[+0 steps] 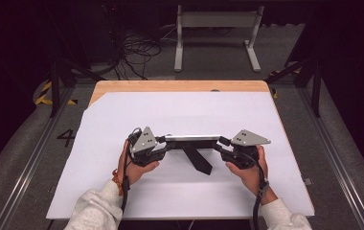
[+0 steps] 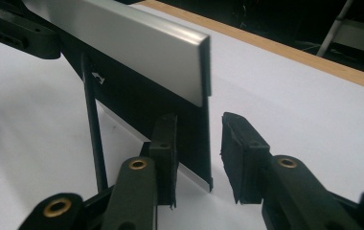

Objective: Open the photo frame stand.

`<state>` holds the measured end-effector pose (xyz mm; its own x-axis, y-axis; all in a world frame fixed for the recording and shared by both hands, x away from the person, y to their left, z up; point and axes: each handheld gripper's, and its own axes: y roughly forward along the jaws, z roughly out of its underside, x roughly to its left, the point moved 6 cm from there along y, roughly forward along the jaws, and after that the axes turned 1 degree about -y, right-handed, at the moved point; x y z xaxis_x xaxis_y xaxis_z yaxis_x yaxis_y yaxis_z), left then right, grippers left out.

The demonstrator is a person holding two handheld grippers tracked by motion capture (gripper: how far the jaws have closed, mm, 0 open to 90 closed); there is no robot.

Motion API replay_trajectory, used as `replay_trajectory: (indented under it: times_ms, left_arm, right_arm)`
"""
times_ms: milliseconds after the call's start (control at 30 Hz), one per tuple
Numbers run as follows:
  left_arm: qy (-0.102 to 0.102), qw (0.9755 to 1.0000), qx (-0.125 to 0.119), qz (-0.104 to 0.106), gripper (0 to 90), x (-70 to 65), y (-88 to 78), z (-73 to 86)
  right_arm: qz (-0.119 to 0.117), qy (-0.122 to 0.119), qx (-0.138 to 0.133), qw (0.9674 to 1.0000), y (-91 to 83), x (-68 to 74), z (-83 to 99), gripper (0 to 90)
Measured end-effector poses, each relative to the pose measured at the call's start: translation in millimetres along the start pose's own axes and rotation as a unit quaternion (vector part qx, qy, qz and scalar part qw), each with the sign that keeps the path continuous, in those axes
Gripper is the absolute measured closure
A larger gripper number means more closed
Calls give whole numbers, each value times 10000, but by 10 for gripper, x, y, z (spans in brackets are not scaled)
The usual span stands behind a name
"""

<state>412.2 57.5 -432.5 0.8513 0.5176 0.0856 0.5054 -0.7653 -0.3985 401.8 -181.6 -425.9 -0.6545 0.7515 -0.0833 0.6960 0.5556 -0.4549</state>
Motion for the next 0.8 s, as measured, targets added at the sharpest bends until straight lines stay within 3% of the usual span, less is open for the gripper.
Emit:
replay_trajectory:
  times_ms: [133, 300, 400, 500, 800]
  left_arm:
    - [-20, 10000, 6, 11, 701, -9, 0, 3]
    - [-32, 10000, -1, 28, 709, -18, 1, 4]
    - [-6, 10000, 34, 18, 712, -24, -5, 4]
    - [73, 9999, 80, 11, 714, -23, -20, 5]
    - [11, 9999, 143, 28, 720, -2, -13, 40]
  right_arm:
    - [24, -79, 25, 10000, 55, 26, -11, 682]
    - [8, -1, 11, 10000, 67, 6, -8, 678]
    - [122, 19, 35, 9999, 67, -7, 1, 627]
    - [148, -14, 41, 9999, 24, -16, 11, 684]
    - [49, -87, -17, 9999, -72, -39, 40, 843]
